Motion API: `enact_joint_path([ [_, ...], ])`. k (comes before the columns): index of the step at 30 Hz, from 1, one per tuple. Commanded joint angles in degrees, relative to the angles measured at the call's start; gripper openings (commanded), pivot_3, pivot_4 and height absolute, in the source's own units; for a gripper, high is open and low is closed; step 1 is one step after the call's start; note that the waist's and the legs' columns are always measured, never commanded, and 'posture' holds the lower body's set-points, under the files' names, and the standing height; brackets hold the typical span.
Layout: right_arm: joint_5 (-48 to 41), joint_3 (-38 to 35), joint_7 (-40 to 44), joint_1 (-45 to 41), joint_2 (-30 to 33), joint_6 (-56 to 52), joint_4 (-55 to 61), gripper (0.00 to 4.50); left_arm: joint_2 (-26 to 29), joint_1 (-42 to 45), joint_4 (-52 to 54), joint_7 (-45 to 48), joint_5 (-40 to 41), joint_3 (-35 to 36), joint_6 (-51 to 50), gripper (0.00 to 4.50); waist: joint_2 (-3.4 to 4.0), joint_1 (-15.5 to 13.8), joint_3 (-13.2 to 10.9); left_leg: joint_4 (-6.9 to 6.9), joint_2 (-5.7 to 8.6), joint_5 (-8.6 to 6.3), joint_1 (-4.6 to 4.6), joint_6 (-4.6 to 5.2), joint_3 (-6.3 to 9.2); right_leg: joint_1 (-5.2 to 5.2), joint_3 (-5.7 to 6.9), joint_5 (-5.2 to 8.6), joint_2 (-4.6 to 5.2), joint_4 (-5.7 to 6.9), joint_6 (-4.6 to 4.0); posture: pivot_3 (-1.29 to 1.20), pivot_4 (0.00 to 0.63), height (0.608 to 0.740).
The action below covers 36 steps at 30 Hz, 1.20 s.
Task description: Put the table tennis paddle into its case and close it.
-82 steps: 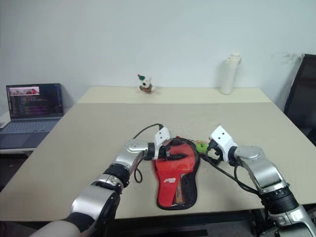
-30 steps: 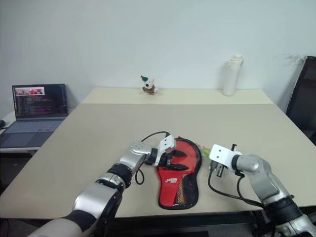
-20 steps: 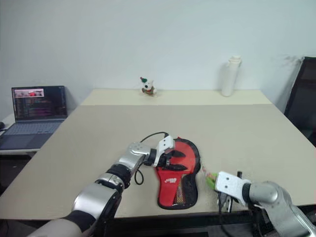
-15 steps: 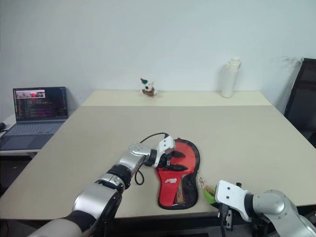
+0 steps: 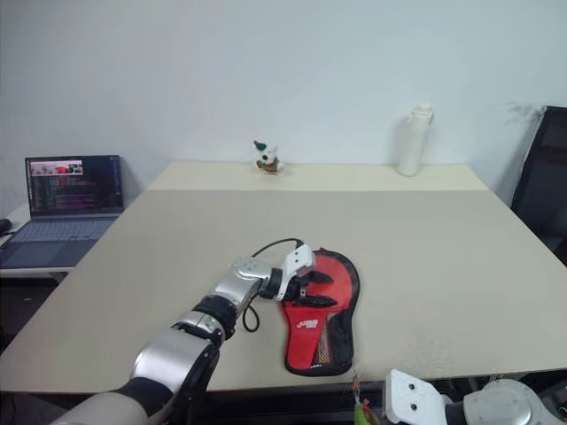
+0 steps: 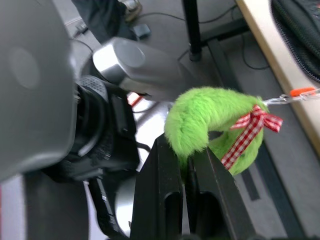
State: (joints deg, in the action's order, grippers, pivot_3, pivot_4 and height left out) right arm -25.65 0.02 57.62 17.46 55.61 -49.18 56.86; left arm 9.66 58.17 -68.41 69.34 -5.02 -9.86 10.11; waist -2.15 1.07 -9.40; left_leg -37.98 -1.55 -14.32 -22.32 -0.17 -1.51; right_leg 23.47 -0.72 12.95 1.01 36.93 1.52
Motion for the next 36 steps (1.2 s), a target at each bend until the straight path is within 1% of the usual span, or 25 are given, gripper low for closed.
enact_joint_path([
  [1,-4.3,0.9,-1.3,-0.5,1.0,0.0,3.1,0.01,0.5,-1.6,-2.4,-0.1,-2.5,-1.8,-1.5,3.28,-0.01,0.0,0.0,0.0,0.0,0.0,0.0,0.0,0.0,0.0,0.01,0.0,0.0,0.0,0.0,0.0,0.15,0.74],
  [5,-8.7,-1.2,-3.0,-2.8,1.4,-4.3,3.1,0.01,0.6,-1.8,-2.2,0.0,-2.6,-1.9,-1.3,3.28,-0.02,0.0,0.0,0.0,0.0,0.0,0.0,0.0,0.01,0.0,0.0,0.0,0.0,-0.01,-0.01,0.0,0.15,0.74],
  [9,-12.7,-3.8,-4.4,-5.9,1.4,-6.6,3.1,1.02,0.5,-1.9,-2.1,0.2,-2.5,-1.9,-1.3,3.28,-0.04,0.0,0.0,0.0,-0.02,0.0,-0.01,0.0,0.04,0.0,0.0,0.0,0.01,-0.01,0.0,0.0,0.15,0.74],
  [12,-17.0,-4.8,-5.7,-8.2,0.9,-8.6,2.5,2.02,0.5,-1.9,-2.0,0.1,-2.5,-1.9,-1.2,3.28,-0.06,0.0,0.0,0.0,-0.02,0.0,0.01,0.0,0.06,0.0,0.01,0.0,0.01,-0.01,-0.01,0.0,0.15,0.74],
  [16,-21.0,-5.8,-8.6,-11.9,0.0,-10.2,0.8,2.02,0.4,-1.9,-1.8,0.0,-2.3,-1.8,-1.0,3.28,-0.06,0.1,0.0,0.01,-0.03,0.0,0.0,0.0,0.09,0.0,-0.01,0.0,0.01,-0.02,-0.01,0.0,0.15,0.74],
  [18,-21.1,-6.2,-10.2,-16.3,-1.0,-9.5,-2.6,2.02,0.7,-1.8,-0.5,1.7,-1.3,-1.2,-0.8,3.28,-0.08,0.1,0.0,0.01,-0.02,0.0,0.0,0.0,0.11,-0.01,-0.01,0.0,0.02,-0.02,0.0,0.0,0.15,0.74],
  [20,-19.4,-6.0,-12.5,-22.0,-3.9,-7.0,-8.2,2.02,1.6,-1.9,2.3,4.3,0.7,0.1,-0.6,3.28,-0.17,0.5,-0.1,0.0,-0.03,0.0,0.04,0.0,0.1,-0.01,-0.04,0.0,0.03,-0.02,0.0,0.0,0.15,0.74],
  [23,-14.4,-3.6,-12.1,-26.3,-6.4,-0.6,-15.1,2.02,3.4,-3.1,9.3,7.3,4.6,2.4,-2.8,3.28,-0.18,0.6,-0.2,0.02,-0.03,0.0,0.02,0.0,0.11,0.04,-0.08,0.0,0.03,-0.01,-0.01,0.0,0.15,0.74],
  [25,-11.4,-2.0,-11.0,-27.2,-8.5,4.7,-19.3,2.02,5.3,-5.2,16.2,8.4,6.8,3.5,-5.4,3.28,-0.18,0.5,-0.2,0.07,-0.02,0.0,-0.33,0.0,0.08,0.34,-0.03,0.0,0.01,0.0,-0.01,0.0,0.15,0.74],
  [27,-9.0,-0.7,-10.3,-28.4,-10.3,8.8,-23.3,2.02,8.1,-8.9,26.5,9.0,9.3,4.5,-9.6,3.28,-0.12,0.5,-0.3,0.09,-0.06,0.0,-0.7,0.0,0.07,0.76,-0.13,0.0,-0.08,0.06,-0.02,0.0,0.15,0.74],
  [28,-8.2,-0.2,-9.6,-29.4,-10.9,10.2,-25.5,2.02,9.8,-11.2,32.4,9.0,10.7,5.1,-12.4,3.28,-0.08,0.6,-0.3,0.08,-0.06,0.0,-0.72,0.0,0.08,0.79,-0.15,-0.01,-0.09,0.1,-0.03,0.0,0.15,0.74],
  [31,-8.1,0.3,-5.9,-33.4,-11.8,12.3,-33.1,2.02,14.4,-18.1,49.1,6.7,15.0,7.5,-21.7,3.28,-0.01,0.6,-0.5,0.08,-0.08,-0.03,-0.7,0.03,0.09,0.8,-0.21,-0.04,-0.07,0.11,-0.09,0.0,0.15,0.74],
  [33,-7.6,0.6,-3.6,-35.4,-12.0,13.9,-37.3,2.02,16.4,-21.6,56.8,4.7,17.0,8.4,-26.7,3.28,0.03,0.6,-0.5,0.04,-0.09,-0.04,-0.65,0.03,0.04,0.78,-0.25,-0.02,-0.04,0.11,-0.05,0.0,0.15,0.74],
  [34,-6.1,1.3,-2.4,-38.2,-12.9,16.3,-42.2,2.02,18.3,-25.8,62.3,2.9,18.2,10.4,-29.2,3.28,0.02,0.5,-0.5,0.03,-0.08,-0.03,-0.6,0.03,0.06,0.71,-0.22,0.0,-0.01,0.11,-0.02,0.0,0.15,0.74],
  [36,-3.7,2.2,0.4,-42.7,-13.9,20.2,-50.8,2.02,20.2,-32.5,71.2,-1.4,20.5,13.9,-33.9,3.28,0.06,0.7,-0.5,0.02,-0.11,-0.03,-0.54,0.03,0.03,0.67,-0.24,0.0,-0.02,0.08,-0.02,0.0,0.15,0.74],
])
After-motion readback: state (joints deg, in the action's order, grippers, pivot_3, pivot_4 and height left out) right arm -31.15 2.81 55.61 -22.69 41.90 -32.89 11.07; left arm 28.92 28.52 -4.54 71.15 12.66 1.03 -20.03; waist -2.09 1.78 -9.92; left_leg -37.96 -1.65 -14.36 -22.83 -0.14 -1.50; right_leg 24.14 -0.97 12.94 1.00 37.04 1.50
